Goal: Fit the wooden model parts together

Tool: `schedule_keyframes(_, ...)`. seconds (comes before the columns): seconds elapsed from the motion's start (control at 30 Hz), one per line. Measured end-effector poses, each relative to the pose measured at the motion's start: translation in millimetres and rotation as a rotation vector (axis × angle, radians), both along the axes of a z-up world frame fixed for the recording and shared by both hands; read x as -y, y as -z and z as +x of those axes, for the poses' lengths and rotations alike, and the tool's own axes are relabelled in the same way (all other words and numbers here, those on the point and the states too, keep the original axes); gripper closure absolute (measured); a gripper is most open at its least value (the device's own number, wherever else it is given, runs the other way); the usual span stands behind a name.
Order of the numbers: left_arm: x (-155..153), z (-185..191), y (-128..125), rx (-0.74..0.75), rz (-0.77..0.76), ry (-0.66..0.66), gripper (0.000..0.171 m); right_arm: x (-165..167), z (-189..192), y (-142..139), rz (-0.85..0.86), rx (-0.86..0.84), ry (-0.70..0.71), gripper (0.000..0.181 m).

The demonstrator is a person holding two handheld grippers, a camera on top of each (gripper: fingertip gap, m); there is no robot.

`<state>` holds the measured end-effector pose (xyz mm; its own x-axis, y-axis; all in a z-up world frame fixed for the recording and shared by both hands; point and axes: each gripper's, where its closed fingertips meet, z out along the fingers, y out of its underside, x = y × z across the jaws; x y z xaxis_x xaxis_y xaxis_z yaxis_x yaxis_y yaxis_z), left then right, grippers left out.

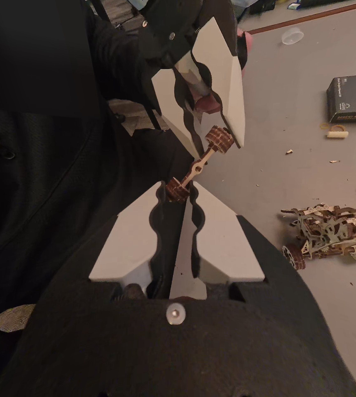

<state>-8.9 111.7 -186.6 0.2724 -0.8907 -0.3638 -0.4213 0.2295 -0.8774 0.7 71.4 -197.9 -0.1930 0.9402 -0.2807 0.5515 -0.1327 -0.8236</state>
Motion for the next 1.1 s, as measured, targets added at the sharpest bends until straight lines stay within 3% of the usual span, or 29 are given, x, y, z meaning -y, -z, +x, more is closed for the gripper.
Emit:
schedule_keyframes(0.2,13,-6,7,0.018,-0.065,-0.030,0.130,7,-7,2,-0.029,0.007,-0.015,0.161)
schedule_keyframes(0.47,15,-26,23,0.039,-0.112,-0.140,0.135,15,-25,12,-0.125,0.010,-0.039,0.161)
schedule_keyframes(0.67,2,-36,27,0.048,-0.132,-0.216,0.137,1,-34,12,-0.122,0.002,0.015,0.162)
schedule_keyframes(0.73,-4,-44,30,0.045,-0.131,-0.239,0.145,-3,-38,15,-0.114,0.000,0.034,0.161)
schedule_keyframes(1.1,-20,-66,40,0.072,-0.160,-0.269,0.153,-31,-50,22,0.169,0.047,0.112,0.159)
